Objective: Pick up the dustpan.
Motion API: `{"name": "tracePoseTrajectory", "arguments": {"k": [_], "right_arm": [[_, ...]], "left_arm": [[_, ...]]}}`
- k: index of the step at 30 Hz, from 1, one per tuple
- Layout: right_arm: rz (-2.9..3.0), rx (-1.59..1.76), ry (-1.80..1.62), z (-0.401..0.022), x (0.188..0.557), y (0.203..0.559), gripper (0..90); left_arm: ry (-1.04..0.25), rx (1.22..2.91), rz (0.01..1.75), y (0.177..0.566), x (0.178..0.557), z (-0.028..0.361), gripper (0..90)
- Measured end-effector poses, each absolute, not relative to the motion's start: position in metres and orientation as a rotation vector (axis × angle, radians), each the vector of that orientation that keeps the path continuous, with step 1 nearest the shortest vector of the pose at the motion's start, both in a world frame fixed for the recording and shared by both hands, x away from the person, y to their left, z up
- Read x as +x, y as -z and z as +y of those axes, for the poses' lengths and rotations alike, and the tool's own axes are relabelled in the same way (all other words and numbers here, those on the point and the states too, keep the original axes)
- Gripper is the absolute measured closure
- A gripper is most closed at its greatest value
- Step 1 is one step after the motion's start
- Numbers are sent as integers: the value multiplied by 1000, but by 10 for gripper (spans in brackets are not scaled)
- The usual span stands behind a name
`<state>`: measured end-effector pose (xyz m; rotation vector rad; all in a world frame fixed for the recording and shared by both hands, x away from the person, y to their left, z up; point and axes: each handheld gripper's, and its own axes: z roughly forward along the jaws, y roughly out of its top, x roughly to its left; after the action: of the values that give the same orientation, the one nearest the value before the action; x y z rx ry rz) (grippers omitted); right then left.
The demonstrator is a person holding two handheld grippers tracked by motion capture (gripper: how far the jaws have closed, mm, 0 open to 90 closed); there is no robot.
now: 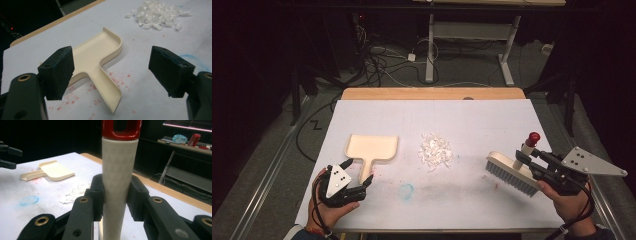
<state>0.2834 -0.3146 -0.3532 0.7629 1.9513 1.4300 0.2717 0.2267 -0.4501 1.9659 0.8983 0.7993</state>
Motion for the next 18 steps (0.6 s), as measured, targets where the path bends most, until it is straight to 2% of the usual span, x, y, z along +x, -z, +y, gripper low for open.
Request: {"name": "tracePoseTrajectory", "arguments": {"k": [12, 15, 18], "right_arm": [[1934, 756, -1405, -314, 283, 353, 703], [1927, 765, -1399, -314, 285, 352, 702], [1924, 769, -1399, -313, 288, 353, 703]], "left_arm": [[-728, 2010, 933, 454, 274, 225, 207], [-716, 2033, 984, 455, 273, 225, 207], [-666, 2017, 1109, 458, 273, 225, 207]]}}
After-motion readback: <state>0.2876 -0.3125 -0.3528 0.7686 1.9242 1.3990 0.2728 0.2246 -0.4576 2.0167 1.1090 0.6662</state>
